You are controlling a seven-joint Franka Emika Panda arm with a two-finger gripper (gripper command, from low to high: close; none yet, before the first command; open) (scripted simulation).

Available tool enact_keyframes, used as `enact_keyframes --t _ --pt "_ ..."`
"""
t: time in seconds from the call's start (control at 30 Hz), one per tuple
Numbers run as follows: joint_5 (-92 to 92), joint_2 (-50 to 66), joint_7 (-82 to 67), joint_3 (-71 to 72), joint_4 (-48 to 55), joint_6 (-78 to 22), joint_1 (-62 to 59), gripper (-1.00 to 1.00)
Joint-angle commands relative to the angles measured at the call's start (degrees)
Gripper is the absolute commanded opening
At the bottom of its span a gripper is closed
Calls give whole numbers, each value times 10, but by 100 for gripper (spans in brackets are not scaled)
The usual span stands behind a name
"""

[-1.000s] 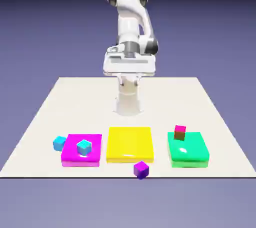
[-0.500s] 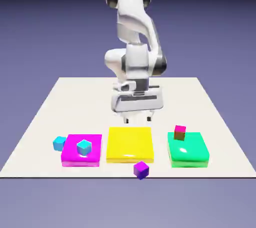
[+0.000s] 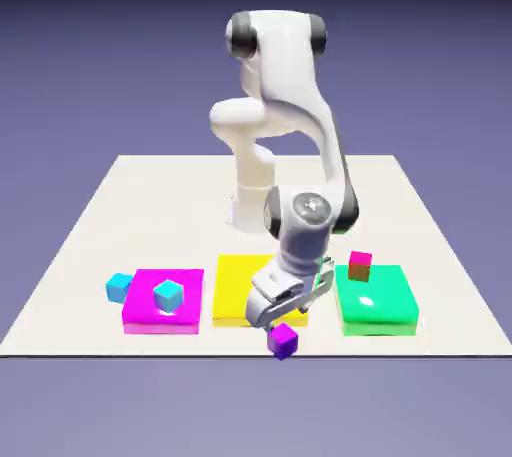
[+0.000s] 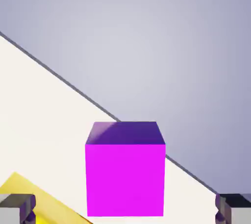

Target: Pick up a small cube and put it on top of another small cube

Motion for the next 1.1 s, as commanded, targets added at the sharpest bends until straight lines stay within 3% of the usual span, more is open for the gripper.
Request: enact_keyframes --t 0.0,0.07,0.1,0.27,0.73,0.8,0.97,1.0,1.07 --pt "1 21 0 1 0 21 -2 0" --pt "4 59 -1 4 -1 60 -6 0" --pt "4 59 -1 4 -1 60 -6 -100" --pt "-2 -23 -2 -1 -2 -21 5 -100" --pt "-100 -314 -244 15 -196 -80 264 -100" --pt "-104 -326 -253 16 -204 -83 274 -100" --pt "-124 -247 -239 8 -235 27 264 -100" --pt "-124 -247 -239 8 -235 27 264 100" --pt "-119 -265 -242 10 -228 3 266 100"
